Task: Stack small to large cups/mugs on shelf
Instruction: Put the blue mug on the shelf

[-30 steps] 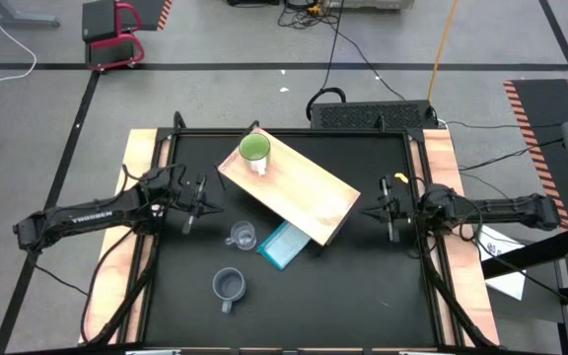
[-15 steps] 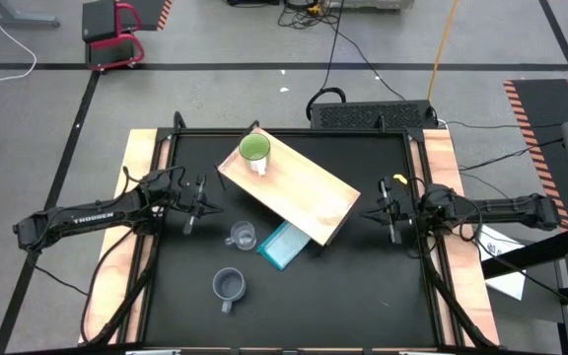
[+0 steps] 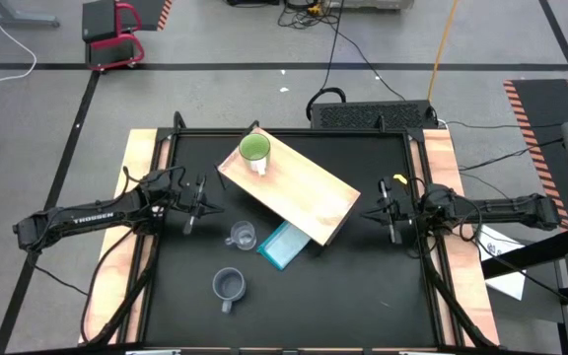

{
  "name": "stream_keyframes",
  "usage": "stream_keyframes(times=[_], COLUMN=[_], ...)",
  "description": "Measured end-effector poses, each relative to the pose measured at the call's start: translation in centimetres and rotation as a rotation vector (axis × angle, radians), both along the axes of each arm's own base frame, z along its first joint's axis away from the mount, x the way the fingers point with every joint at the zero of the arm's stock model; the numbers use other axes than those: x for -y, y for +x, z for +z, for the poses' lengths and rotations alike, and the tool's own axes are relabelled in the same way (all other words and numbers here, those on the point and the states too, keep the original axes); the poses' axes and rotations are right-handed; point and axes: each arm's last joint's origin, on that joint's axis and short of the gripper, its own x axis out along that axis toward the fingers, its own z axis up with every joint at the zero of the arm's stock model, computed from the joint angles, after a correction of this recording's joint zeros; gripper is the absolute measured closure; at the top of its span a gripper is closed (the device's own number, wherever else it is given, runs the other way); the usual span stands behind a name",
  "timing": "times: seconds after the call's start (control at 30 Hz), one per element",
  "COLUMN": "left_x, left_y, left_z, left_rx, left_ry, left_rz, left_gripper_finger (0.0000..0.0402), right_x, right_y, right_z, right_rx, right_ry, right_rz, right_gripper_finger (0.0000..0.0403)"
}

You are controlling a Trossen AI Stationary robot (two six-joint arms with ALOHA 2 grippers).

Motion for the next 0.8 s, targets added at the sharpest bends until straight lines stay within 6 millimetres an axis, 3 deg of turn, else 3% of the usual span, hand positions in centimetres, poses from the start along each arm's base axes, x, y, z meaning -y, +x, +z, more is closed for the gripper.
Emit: stream_keyframes(times=[0.27, 0.8], left_x=[0.0, 1.1], left_y=[0.0, -0.2], left_z=[0.0, 0.1], left_rx=[-0.001, 0.015], left_ry=[-0.005, -0.056], left_rz=[-0.011, -0.307], left_gripper_finger=[0.0401, 0.0401], right_x=[0.0, 0.0], right_y=[0.0, 0.0], right_z=[0.0, -0.1], right_rx=[0.0, -0.007], right_ry=[0.0, -0.003], right_rz=[0.0, 0.0], right_gripper_finger=[0.0403, 0.0403])
